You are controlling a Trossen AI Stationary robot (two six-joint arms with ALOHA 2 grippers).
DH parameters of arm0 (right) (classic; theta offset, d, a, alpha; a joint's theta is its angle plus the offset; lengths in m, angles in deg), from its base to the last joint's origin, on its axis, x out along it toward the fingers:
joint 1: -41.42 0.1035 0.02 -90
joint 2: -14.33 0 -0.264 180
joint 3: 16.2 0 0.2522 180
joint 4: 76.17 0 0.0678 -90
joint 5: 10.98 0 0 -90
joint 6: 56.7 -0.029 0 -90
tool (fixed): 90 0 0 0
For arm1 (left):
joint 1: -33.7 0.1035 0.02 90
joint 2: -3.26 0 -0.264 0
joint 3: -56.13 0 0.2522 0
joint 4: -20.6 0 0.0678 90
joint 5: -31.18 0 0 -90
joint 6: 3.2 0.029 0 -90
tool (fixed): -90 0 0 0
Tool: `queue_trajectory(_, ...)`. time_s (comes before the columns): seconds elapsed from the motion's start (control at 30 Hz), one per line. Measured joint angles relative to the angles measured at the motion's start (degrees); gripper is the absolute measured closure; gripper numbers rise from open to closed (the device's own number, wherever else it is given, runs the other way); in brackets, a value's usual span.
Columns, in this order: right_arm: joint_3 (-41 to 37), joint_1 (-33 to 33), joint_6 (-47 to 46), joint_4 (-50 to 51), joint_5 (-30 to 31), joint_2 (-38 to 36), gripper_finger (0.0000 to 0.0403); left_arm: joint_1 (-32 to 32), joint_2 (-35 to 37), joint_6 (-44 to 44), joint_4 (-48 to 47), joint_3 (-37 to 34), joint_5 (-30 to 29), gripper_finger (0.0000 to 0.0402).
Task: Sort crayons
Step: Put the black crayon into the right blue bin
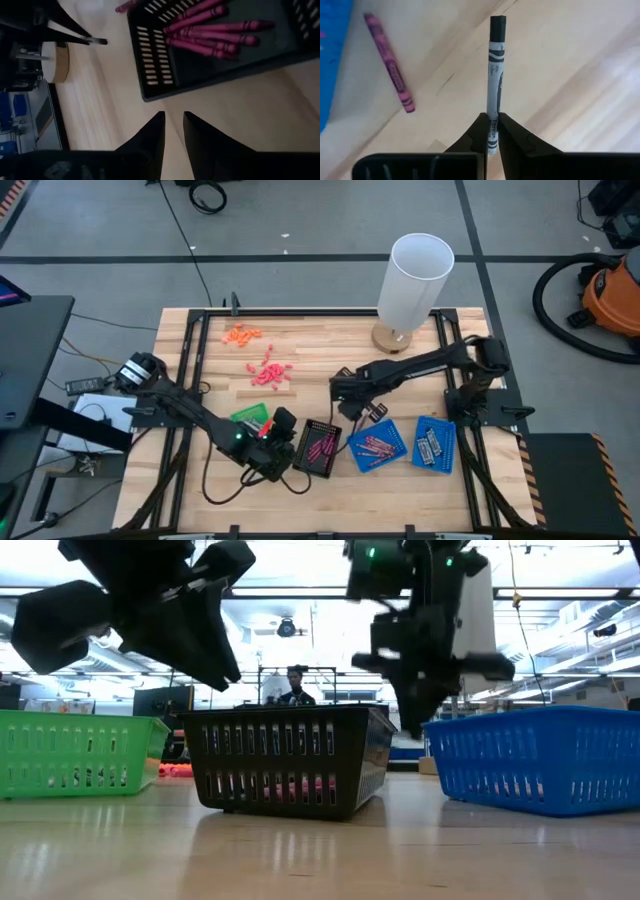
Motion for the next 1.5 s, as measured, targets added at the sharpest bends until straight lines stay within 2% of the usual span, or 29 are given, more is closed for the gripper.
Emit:
queue_trajectory(0.4,0.0,4.9,-7.0,2.0,0.1,-11.2,0.0368,0.0,0.9,-0.2,0.9,0.0,-0.3,0.0324)
queue_trajectory(0.77,0.0,12.7,-23.2,10.1,-0.1,-18.2,0.0368,0.0,1.0,-0.1,0.9,0.0,-1.3,0.0324)
queue_trajectory(1.23,-0.6,21.2,-48.2,19.5,-5.4,-19.5,0.0368,0.1,1.0,1.1,0.9,0.9,-3.1,0.0324)
queue_trajectory(1.5,-7.7,24.3,-70.9,21.0,-8.7,-19.5,0.0368,0.1,1.0,3.2,0.7,3.6,-3.2,0.0324)
